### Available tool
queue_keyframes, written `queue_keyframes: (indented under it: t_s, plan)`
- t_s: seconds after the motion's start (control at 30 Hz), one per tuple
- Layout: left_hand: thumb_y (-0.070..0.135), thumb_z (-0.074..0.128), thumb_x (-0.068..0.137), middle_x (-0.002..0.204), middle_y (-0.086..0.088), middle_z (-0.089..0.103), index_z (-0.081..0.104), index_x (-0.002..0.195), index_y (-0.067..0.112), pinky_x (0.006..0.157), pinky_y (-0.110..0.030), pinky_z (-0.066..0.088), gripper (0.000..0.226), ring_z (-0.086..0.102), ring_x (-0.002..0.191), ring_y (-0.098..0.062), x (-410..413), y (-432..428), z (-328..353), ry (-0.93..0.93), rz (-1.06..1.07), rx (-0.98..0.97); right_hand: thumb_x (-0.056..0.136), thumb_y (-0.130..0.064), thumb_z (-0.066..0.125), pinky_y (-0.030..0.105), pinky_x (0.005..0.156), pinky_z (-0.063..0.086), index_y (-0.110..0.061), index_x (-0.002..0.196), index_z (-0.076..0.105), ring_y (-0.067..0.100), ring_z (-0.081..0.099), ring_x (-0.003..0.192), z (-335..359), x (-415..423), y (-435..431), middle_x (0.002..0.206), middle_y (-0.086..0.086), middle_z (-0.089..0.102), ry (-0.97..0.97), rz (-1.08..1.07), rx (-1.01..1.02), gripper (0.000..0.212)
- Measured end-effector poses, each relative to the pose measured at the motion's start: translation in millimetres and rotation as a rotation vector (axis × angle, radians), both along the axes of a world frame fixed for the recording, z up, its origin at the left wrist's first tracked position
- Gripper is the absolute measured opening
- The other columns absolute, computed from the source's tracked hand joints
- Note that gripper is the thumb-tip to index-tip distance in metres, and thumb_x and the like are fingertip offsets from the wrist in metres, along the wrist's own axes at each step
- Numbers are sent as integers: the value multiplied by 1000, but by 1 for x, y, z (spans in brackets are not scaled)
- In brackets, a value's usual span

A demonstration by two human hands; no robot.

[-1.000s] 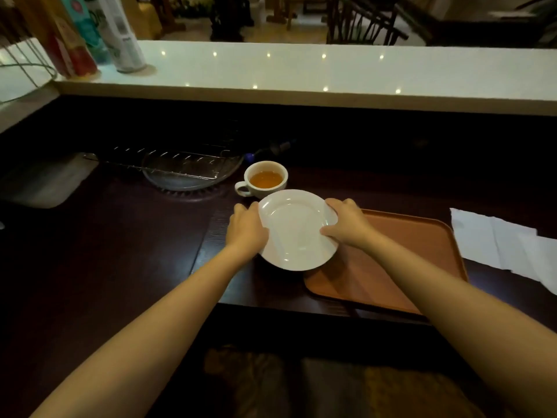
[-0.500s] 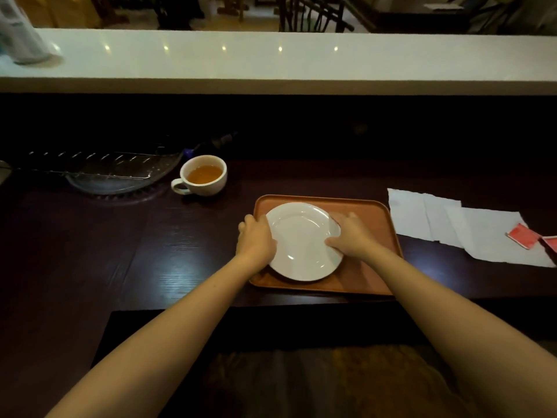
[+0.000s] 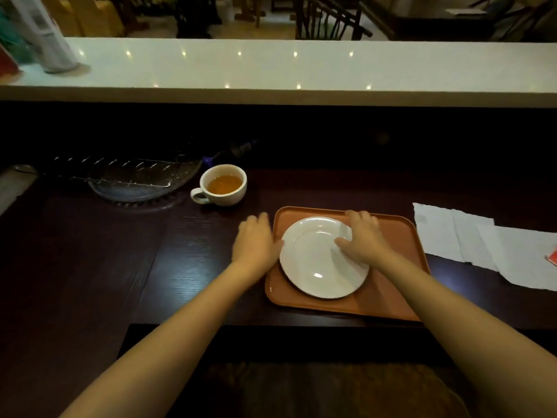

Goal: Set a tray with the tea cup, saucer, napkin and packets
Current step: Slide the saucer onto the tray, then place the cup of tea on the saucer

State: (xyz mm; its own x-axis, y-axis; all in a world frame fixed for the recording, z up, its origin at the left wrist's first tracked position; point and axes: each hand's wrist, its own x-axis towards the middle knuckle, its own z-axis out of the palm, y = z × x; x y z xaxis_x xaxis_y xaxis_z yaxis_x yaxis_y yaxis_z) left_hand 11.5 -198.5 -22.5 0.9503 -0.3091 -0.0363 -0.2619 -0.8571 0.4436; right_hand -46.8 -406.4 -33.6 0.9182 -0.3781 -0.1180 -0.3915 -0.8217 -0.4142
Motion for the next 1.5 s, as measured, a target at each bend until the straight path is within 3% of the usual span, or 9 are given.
queue_keyframes:
  t_s: [0.17,0.27,0.57,0.67,0.77,1.0,1.2,1.4,1.5]
  plan:
    - [24,76,69,137,-21,39,31,133,4,103,-45,32,81,31,128,-38,62,75,13,-49,279,-192,80,-28,67,38,108,30,-12,141,27,28,26,137,13,54,46,147,11,33,-130,169,190,75]
    - [24,80,64,144,-20,33,24,139,3,110,-44,28,96,27,135,-35,104,103,8,22,227,-193,75,-33,72,38,110,28,-12,142,27,29,25,138,10,94,80,149,11,32,-120,209,288,84]
    - [26,87,54,144,-9,41,19,143,14,104,-36,33,112,39,131,-25,170,107,-21,216,19,-347,67,-27,80,43,113,29,-14,145,15,29,23,140,-18,163,125,153,11,23,-87,189,579,103]
    - [27,88,52,135,-4,50,33,135,21,99,-31,38,100,47,122,-18,175,107,-27,238,-34,-418,65,-20,81,32,104,32,-18,138,30,26,33,134,-18,170,130,144,10,36,-174,218,643,89]
    - [25,88,50,118,6,54,44,125,24,83,-19,37,87,50,108,-10,172,105,-32,197,-45,-499,64,-17,81,35,106,36,-20,134,35,21,38,129,-19,169,135,140,8,39,-212,219,710,84]
    - [25,88,50,109,10,53,46,120,23,75,-15,37,81,51,99,-6,143,95,-20,141,-74,-527,65,-22,81,23,92,37,-25,131,38,13,43,121,-15,144,122,136,2,44,-262,246,725,79]
    - [24,88,49,96,20,50,47,112,25,67,-9,35,75,49,85,8,100,64,4,112,-120,-571,64,-20,82,-3,71,41,-28,130,36,3,43,111,8,99,90,130,-6,42,-288,227,743,80]
    - [28,87,51,110,9,50,44,119,22,67,-11,37,80,50,95,-6,57,25,20,119,-161,-580,64,-23,82,25,92,47,-27,131,35,14,45,122,34,48,49,137,2,42,-286,221,685,82]
    - [29,85,54,110,10,48,42,121,23,65,-11,36,79,49,93,-3,35,7,27,128,-186,-598,65,-27,81,21,89,46,-27,133,32,14,45,121,41,27,28,139,1,40,-273,233,645,84]
